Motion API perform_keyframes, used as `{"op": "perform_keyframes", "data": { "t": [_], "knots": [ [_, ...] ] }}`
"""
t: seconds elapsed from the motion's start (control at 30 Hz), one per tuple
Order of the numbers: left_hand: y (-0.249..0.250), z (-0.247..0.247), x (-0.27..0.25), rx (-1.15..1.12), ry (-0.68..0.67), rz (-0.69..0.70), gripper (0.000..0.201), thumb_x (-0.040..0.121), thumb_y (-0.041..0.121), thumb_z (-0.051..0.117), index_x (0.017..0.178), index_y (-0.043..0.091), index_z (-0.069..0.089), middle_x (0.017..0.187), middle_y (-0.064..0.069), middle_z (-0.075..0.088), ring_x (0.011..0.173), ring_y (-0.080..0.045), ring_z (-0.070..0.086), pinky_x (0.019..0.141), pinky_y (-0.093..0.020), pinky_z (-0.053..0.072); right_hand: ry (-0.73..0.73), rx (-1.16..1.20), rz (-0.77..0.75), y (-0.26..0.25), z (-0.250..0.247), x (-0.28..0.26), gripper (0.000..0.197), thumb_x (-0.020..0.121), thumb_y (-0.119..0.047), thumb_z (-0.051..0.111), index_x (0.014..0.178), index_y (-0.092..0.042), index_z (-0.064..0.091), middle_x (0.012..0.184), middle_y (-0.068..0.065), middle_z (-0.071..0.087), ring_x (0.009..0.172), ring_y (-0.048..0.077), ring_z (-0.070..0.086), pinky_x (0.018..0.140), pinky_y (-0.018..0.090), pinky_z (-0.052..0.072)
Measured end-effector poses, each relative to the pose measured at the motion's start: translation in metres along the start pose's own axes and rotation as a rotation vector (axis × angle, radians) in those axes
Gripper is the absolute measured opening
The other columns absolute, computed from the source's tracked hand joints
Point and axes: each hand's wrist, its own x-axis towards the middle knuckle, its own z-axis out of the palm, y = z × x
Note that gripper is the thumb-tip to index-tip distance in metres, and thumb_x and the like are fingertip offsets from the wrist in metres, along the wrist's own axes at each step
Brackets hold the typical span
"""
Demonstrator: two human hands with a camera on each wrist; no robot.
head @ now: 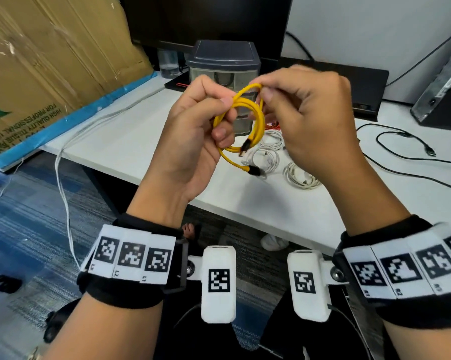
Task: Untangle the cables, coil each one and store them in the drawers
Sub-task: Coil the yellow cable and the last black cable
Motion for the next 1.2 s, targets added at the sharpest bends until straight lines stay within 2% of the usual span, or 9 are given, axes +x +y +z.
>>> {"op": "perform_keyframes", "data": {
  "t": [0.13, 0.27, 0.47, 0.57, 0.67, 0.77, 0.87, 1.0, 1.2],
  "knots": [
    [-0.006, -0.001, 0.002, -0.042, 0.081, 0.012, 0.022, 0.099, -0.003, 0.044, 0.085, 0.011, 0.054, 0.076, -0.007, 0.052, 0.055, -0.010, 0.038, 0.054, -0.023, 0.032, -0.154, 0.059, 0.142, -0.001, -0.002, -0.006, 0.028, 0.097, -0.004, 0.059, 0.111, -0.018, 0.078, 0.086, -0.002, 0.073, 0.078, 0.014, 0.071, 0.072, 0.025, 0.060],
    [-0.008, 0.002, 0.003, -0.040, 0.153, 0.020, 0.019, 0.100, -0.002, 0.043, 0.090, 0.009, 0.055, 0.076, -0.006, 0.054, 0.056, -0.010, 0.040, 0.054, -0.022, 0.034, -0.255, 0.133, 0.220, -0.005, -0.002, -0.007, 0.039, 0.095, 0.000, 0.049, 0.112, -0.020, 0.078, 0.089, 0.003, 0.075, 0.083, 0.016, 0.069, 0.071, 0.021, 0.054],
    [-0.005, -0.001, 0.003, -0.006, 0.169, 0.018, 0.012, 0.102, 0.006, 0.055, 0.110, 0.008, 0.063, 0.072, 0.002, 0.055, 0.056, -0.006, 0.040, 0.053, -0.019, 0.036, -0.306, 0.110, 0.260, -0.009, 0.005, -0.002, 0.027, 0.090, -0.014, 0.059, 0.108, -0.021, 0.078, 0.084, 0.002, 0.073, 0.081, 0.022, 0.067, 0.076, 0.038, 0.058],
    [0.000, -0.006, 0.006, 0.015, 0.197, 0.052, 0.011, 0.101, 0.004, 0.056, 0.109, 0.006, 0.064, 0.069, 0.004, 0.055, 0.055, -0.006, 0.039, 0.052, -0.019, 0.036, -0.525, 0.042, 0.396, -0.003, 0.007, -0.002, 0.021, 0.088, -0.017, 0.062, 0.103, -0.019, 0.076, 0.090, 0.003, 0.075, 0.087, 0.025, 0.069, 0.083, 0.049, 0.058],
    [0.004, -0.010, 0.008, 0.001, 0.222, 0.057, 0.012, 0.102, 0.004, 0.055, 0.108, 0.005, 0.065, 0.070, 0.003, 0.052, 0.056, -0.006, 0.038, 0.053, -0.019, 0.036, -0.704, -0.017, 0.381, -0.003, 0.009, -0.007, 0.019, 0.096, -0.022, 0.066, 0.114, -0.022, 0.075, 0.087, -0.005, 0.076, 0.080, 0.012, 0.070, 0.078, 0.037, 0.058],
    [0.011, -0.018, 0.012, -0.059, 0.258, 0.068, 0.013, 0.102, 0.004, 0.053, 0.105, 0.007, 0.066, 0.072, 0.002, 0.050, 0.053, -0.004, 0.039, 0.052, -0.018, 0.036, -0.758, -0.060, 0.327, -0.003, 0.005, -0.009, 0.019, 0.101, -0.019, 0.060, 0.096, -0.026, 0.077, 0.076, -0.015, 0.069, 0.071, 0.003, 0.062, 0.067, 0.027, 0.050],
    [0.017, -0.024, 0.015, -0.084, 0.252, 0.103, 0.013, 0.102, 0.006, 0.053, 0.102, 0.008, 0.065, 0.075, 0.001, 0.048, 0.053, -0.004, 0.039, 0.052, -0.018, 0.036, -0.762, 0.049, 0.412, -0.002, 0.005, -0.010, 0.025, 0.105, -0.026, 0.051, 0.094, -0.024, 0.073, 0.081, -0.006, 0.067, 0.077, 0.005, 0.067, 0.073, 0.034, 0.052],
    [0.015, -0.019, 0.016, -0.068, 0.238, 0.113, 0.013, 0.102, 0.006, 0.052, 0.109, 0.004, 0.063, 0.075, 0.000, 0.048, 0.054, -0.004, 0.039, 0.053, -0.018, 0.037, -0.719, 0.142, 0.352, -0.006, 0.016, -0.003, 0.017, 0.103, -0.031, 0.057, 0.100, -0.021, 0.072, 0.096, -0.005, 0.069, 0.084, 0.011, 0.069, 0.063, 0.016, 0.048],
    [0.016, -0.023, 0.018, -0.099, 0.256, 0.060, 0.010, 0.103, 0.006, 0.052, 0.107, 0.005, 0.061, 0.074, -0.001, 0.047, 0.051, -0.004, 0.039, 0.051, -0.019, 0.038, -0.756, 0.089, 0.325, 0.008, 0.019, -0.007, 0.014, 0.101, -0.019, 0.062, 0.093, -0.015, 0.072, 0.069, -0.019, 0.059, 0.061, -0.003, 0.052, 0.057, 0.010, 0.039]
  ]
}}
